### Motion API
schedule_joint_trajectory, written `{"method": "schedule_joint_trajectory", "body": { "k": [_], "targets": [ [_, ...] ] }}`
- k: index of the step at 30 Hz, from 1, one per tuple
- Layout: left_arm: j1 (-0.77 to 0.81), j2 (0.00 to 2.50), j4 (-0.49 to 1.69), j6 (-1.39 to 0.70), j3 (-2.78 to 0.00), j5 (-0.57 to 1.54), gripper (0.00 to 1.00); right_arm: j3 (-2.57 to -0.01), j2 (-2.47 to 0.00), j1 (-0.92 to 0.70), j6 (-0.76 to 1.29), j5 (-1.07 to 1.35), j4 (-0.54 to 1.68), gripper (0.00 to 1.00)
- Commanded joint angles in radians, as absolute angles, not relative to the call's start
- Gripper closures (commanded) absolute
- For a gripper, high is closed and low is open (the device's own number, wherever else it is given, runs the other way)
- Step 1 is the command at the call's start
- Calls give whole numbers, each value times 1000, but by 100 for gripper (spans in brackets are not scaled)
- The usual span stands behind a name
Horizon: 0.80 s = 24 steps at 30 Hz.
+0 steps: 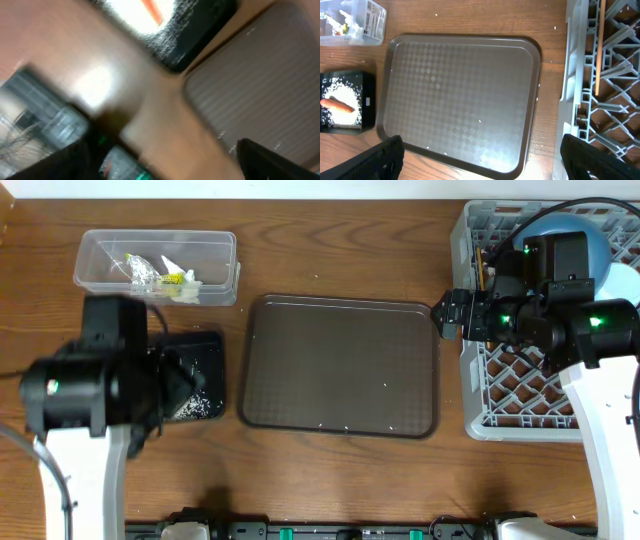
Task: Sort waste into correct bins and load items into the dishwasher rack
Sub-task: 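Release the foil wrapper and lower the left arm toward rest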
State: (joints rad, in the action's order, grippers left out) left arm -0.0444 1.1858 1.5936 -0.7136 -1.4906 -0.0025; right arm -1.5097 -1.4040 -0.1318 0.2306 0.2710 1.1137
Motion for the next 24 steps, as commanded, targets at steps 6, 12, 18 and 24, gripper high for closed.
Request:
{"method": "schedule_joint_trajectory", "body": {
  "k": [6, 12, 18, 24],
  "targets": [
    [-47, 1080, 1668, -720, -1478, -7, 0, -1512, -1388, -138, 231, 266, 1115, 1],
    [-47, 1070, 1668, -720, -1478, -7, 2, -1512, -1388, -138, 231, 266, 1115, 1],
    [-47, 1077, 1668, -719, -1478, -7, 2, -1512, -1388, -138, 231, 266, 1115, 1],
    [-47, 1051, 1689, -623, -1475, 36, 2, -1512, -1388, -138, 231, 266, 1115, 1]
  ]
}}
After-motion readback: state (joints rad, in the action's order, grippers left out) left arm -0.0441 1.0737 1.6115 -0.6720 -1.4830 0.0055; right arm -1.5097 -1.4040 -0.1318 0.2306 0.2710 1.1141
